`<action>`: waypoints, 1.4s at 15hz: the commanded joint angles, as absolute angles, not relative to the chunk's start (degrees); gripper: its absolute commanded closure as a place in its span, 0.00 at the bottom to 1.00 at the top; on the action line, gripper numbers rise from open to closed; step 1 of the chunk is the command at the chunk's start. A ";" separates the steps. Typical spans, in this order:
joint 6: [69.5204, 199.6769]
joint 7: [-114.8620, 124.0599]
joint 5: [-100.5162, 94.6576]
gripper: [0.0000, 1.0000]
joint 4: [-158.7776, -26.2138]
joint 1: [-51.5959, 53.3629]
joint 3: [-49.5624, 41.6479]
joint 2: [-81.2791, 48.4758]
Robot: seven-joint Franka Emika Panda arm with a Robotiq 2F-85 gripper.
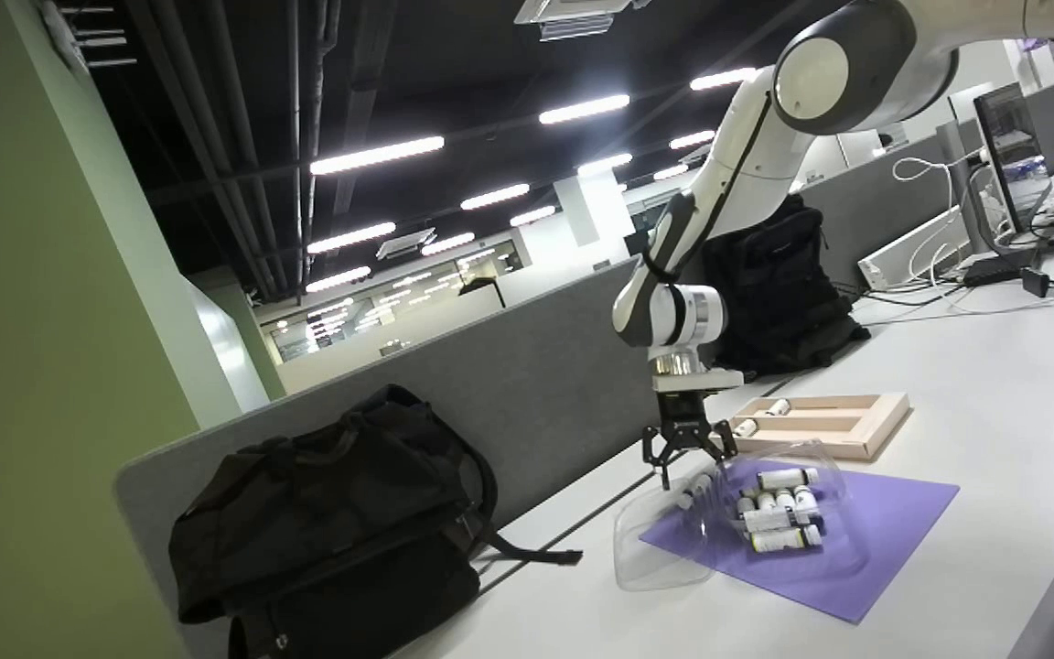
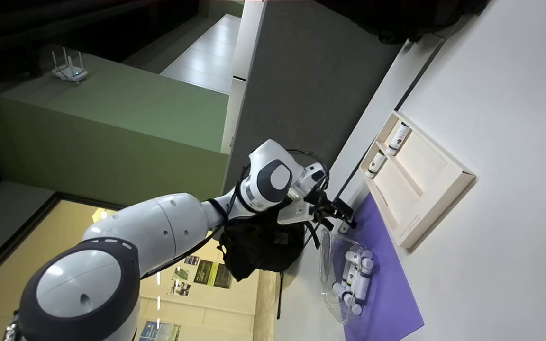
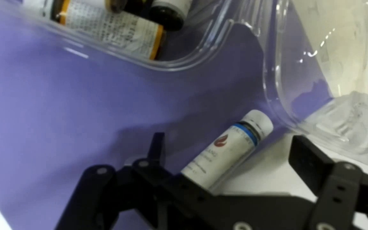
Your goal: Take the bottle from the table and put it in the clear bowl
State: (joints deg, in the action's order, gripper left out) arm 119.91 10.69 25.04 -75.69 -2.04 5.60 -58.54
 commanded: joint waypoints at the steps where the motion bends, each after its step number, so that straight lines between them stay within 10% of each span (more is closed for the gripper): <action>1: 123.63 17.10 30.38 0.00 -77.21 -2.74 6.85 -58.19; 5: 127.74 20.73 34.89 0.00 -78.37 -2.24 6.58 -58.34; 6: 126.24 21.54 34.36 0.25 -77.99 -2.03 6.03 -58.59; 16: 124.54 28.23 33.83 0.81 -76.95 -1.77 3.99 -59.40; 21: 122.14 25.97 32.74 0.85 -79.66 -2.91 3.95 -54.85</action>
State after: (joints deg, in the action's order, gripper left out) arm 125.00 25.76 33.66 -77.70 -2.18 4.52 -58.75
